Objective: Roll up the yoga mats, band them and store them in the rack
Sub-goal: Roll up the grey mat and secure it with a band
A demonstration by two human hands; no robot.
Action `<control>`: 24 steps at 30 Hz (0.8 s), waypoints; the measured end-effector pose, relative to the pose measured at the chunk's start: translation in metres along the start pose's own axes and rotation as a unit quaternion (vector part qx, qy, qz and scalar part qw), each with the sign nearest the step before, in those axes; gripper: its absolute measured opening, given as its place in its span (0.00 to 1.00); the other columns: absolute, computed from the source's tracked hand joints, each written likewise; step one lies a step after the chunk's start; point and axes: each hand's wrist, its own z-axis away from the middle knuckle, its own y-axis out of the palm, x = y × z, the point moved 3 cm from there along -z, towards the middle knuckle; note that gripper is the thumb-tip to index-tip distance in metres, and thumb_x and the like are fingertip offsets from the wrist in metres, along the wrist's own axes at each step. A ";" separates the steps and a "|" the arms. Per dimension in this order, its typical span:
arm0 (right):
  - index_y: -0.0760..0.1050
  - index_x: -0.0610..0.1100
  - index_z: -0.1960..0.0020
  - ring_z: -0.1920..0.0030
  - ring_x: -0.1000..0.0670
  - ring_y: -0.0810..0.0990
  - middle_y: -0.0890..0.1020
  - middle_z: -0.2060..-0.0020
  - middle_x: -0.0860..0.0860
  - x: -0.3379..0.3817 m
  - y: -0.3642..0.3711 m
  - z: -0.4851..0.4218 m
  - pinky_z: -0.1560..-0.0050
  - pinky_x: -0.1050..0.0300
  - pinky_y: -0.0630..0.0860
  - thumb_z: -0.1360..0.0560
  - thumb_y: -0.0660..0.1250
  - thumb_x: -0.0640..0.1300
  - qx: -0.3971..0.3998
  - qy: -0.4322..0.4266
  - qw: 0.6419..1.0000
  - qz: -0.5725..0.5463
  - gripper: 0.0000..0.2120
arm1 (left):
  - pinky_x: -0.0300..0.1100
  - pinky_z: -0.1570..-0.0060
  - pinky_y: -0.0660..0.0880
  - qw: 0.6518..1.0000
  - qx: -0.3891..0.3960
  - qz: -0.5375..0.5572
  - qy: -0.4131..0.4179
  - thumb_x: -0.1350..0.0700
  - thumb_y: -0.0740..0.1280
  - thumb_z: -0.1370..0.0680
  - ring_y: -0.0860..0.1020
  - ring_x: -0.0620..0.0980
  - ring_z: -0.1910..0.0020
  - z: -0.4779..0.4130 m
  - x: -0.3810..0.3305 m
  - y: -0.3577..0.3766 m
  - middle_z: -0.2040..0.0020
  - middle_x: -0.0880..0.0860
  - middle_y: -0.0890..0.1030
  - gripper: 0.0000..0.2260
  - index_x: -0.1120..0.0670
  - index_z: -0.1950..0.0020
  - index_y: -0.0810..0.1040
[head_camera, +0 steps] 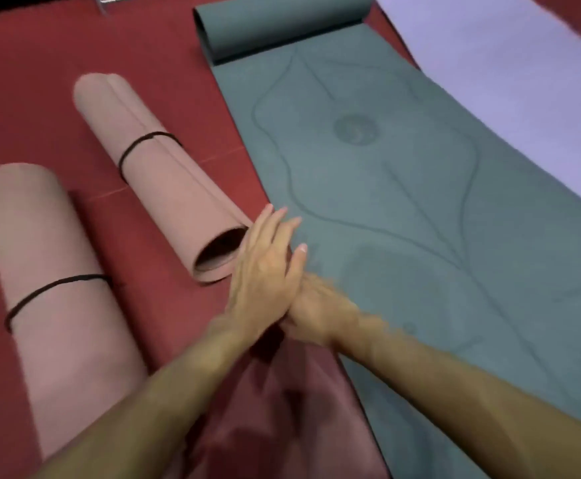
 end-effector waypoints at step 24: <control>0.67 0.39 0.21 0.21 0.40 0.66 0.66 0.20 0.39 -0.148 -0.016 0.312 0.24 0.41 0.68 0.24 0.69 0.53 0.160 0.333 0.913 0.171 0.35 | 0.62 0.32 0.74 0.953 0.298 -0.025 0.050 0.40 0.64 0.29 0.75 0.56 0.27 0.186 -0.205 0.220 0.28 0.58 0.77 0.31 0.55 0.31 0.79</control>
